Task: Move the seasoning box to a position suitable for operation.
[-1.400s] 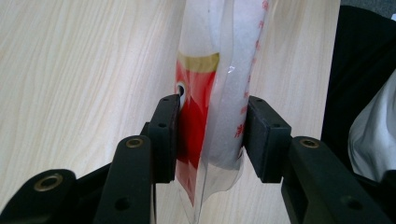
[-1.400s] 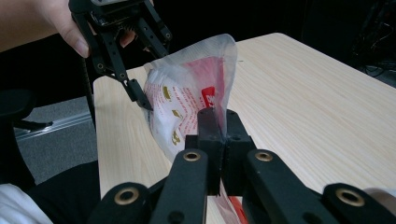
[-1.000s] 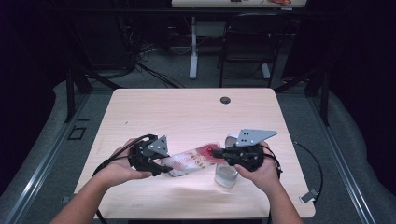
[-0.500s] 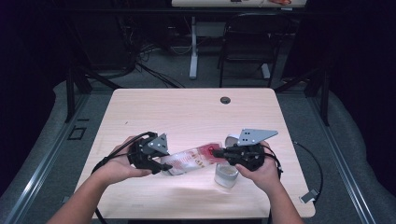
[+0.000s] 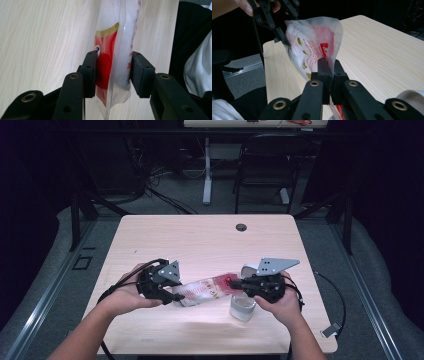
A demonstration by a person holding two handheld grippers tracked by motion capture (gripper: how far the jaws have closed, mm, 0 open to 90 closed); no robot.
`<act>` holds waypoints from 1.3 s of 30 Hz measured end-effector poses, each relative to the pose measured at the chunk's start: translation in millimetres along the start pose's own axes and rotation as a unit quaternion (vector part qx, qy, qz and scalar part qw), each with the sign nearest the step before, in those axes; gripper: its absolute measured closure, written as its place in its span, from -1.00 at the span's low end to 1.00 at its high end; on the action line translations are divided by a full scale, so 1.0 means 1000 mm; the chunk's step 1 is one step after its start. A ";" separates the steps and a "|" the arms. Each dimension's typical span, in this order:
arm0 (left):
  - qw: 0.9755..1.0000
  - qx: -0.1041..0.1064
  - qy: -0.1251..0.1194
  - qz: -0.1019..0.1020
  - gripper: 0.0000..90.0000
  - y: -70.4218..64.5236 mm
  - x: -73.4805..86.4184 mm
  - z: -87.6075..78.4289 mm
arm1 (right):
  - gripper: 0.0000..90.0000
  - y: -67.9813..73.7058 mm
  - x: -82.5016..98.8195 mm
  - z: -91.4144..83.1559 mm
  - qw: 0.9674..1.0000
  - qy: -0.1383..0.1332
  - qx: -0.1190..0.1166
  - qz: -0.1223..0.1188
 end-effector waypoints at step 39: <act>0.999 0.001 0.029 0.018 0.37 0.004 -0.025 -0.014 | 0.78 -0.009 0.005 -0.009 1.000 -0.007 0.014 0.018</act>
Point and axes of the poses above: each handheld gripper's, and its own axes: z roughly forward along the jaws, x roughly out of its underside, y roughly to its left, the point moved 3 cm from there along z, roughly forward along the jaws, and after that the axes turned 1 degree about -y, right-handed, at the moved point
